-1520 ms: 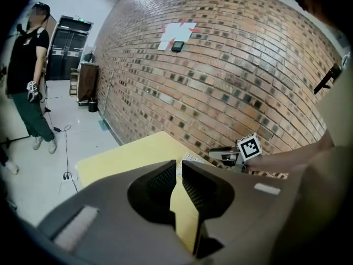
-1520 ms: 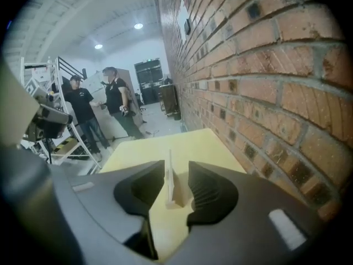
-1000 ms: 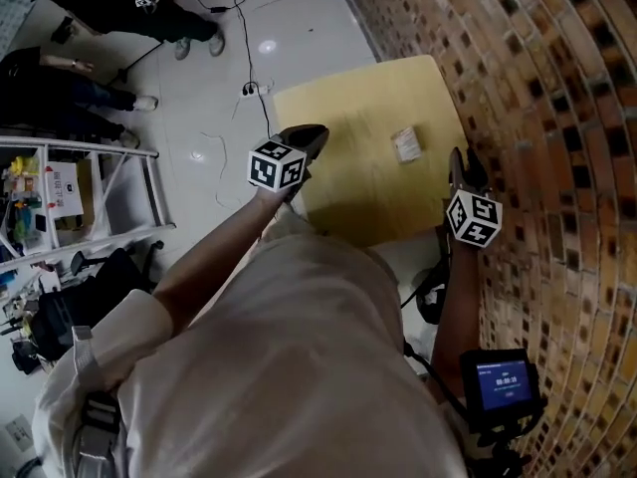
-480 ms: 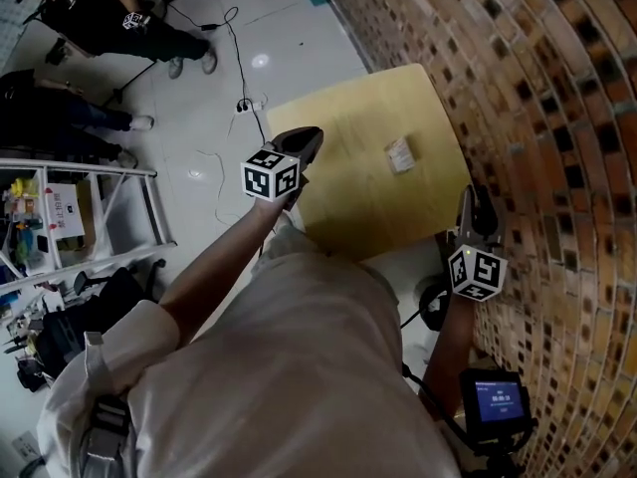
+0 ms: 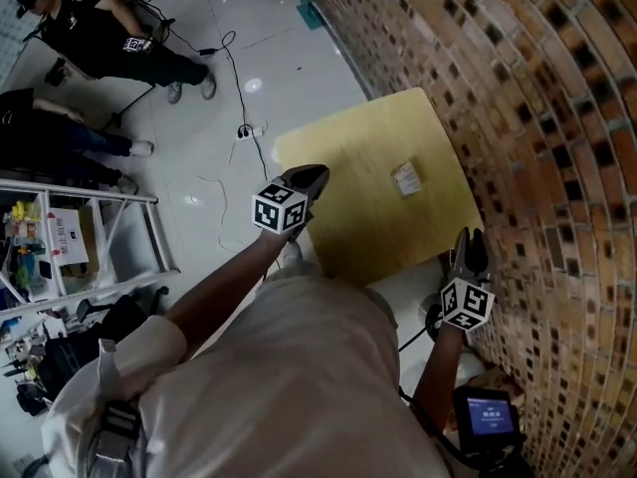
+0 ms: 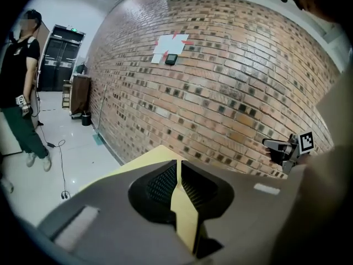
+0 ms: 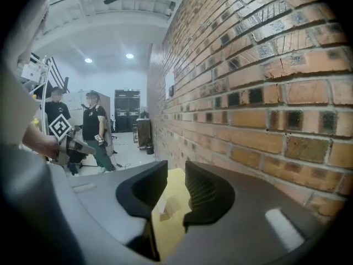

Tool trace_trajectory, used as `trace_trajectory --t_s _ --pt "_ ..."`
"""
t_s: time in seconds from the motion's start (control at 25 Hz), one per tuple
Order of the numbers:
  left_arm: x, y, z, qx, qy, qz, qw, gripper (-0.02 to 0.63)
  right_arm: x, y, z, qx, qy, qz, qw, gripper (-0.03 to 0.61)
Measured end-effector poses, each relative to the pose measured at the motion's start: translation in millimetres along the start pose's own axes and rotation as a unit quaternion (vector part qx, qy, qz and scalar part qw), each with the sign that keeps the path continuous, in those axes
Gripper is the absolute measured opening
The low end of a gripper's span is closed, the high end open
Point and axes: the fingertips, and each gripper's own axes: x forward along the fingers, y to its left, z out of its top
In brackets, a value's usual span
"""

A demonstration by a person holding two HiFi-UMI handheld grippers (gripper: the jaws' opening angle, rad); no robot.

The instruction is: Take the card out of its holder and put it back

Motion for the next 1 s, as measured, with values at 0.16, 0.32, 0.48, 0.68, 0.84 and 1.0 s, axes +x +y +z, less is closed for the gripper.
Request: trace_trajectory --t_s 0.16,0.32,0.48,0.68,0.84,1.0 --pt "-12 7 -9 0.0 0.011 -0.016 0.9998 0.043 -7 26 2 0.012 -0.001 -0.009 1.0 0.094" --pt "-22 16 -16 -0.006 0.015 -0.035 0.9993 0.038 -12 52 -1 0.026 0.002 -0.015 1.0 0.094" --pt "-32 26 -18 -0.006 0.017 -0.044 0.9989 0.038 -17 76 -11 0.019 0.027 -0.015 0.999 0.092" --pt "-40 37 -23 -0.009 0.022 -0.05 0.9985 0.038 -16 111 -21 -0.04 0.065 -0.002 0.997 0.069" --pt "-45 44 -26 -0.011 0.024 -0.056 0.9981 0.04 -12 128 -17 -0.057 0.061 0.003 0.997 0.054" --pt "-55 51 -24 -0.012 0.017 -0.057 0.9982 0.04 -7 145 -14 -0.069 0.059 0.007 0.996 0.041"
